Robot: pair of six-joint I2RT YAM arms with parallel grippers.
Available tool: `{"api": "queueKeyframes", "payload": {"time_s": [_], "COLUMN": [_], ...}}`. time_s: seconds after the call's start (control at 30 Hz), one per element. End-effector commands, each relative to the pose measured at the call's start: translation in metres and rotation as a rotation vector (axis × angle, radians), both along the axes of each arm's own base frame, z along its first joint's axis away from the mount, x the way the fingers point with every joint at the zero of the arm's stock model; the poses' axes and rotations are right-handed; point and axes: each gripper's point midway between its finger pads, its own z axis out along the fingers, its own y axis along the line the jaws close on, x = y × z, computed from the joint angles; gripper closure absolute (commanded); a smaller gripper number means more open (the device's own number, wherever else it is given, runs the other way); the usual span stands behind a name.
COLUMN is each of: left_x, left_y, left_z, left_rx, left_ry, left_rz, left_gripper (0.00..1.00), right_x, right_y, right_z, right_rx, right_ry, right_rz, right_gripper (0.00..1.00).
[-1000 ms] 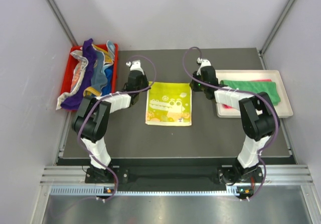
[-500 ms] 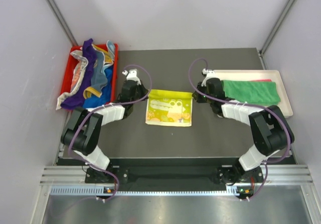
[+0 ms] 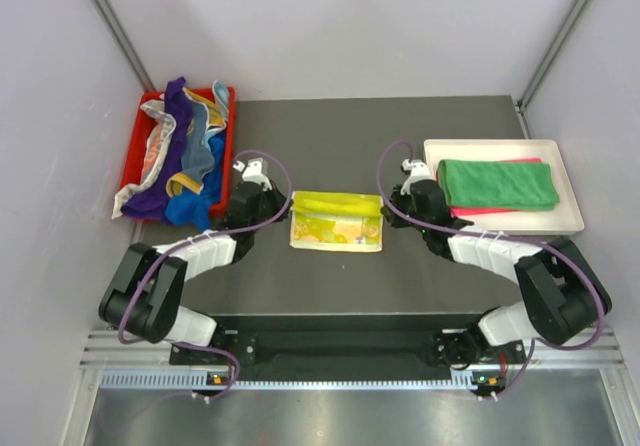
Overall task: Fold and stack the towels
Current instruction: Fold the towel
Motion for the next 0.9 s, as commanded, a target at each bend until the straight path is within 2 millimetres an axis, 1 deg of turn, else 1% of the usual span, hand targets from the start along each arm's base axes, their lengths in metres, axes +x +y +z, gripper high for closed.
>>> {"api": "queueKeyframes", "payload": {"time_s": [0.0, 0.1, 0.13, 0.33, 0.37, 0.57, 0.87], "left_x": [-0.005, -0.011, -0.014, -0.023, -0.024, -0.032, -0.044], "left_y": [-0.007, -0.009, -0.008, -0.005, -0.005, -0.002, -0.001], "left_z": [0.02, 0.018, 0.015, 0.009, 0.01, 0.01, 0.006], "left_rx": [-0.052, -0.055, -0.053, -0.051, -0.053, -0.054, -0.069], "left_ry": [-0.06, -0.049, -0.04, -0.027, -0.029, -0.027, -0.003], "left_rz": [-0.022, -0.035, -0.034, -0.025, -0.025, -0.021, -0.028], "left_gripper": [1.0, 1.0, 1.0, 1.0, 1.0, 1.0, 1.0], "right_x": [0.001, -0.005, -0.007, -0.02, -0.022, -0.03, -0.04], "right_y": [0.003, 0.001, 0.001, 0.002, 0.001, 0.002, 0.008], "right_z": [0.026, 0.025, 0.023, 0.015, 0.012, 0.011, 0.005], "right_rx": [0.038, 0.03, 0.031, 0.036, 0.032, 0.043, 0.05], "right_ry": [-0.087, -0.085, -0.082, -0.069, -0.064, -0.061, -0.048], "right_rz": [-0.025, -0.025, -0.025, -0.023, -0.022, -0.019, -0.004], "right_gripper": [0.93, 0.93, 0.93, 0.93, 0.93, 0.93, 0.94]}}
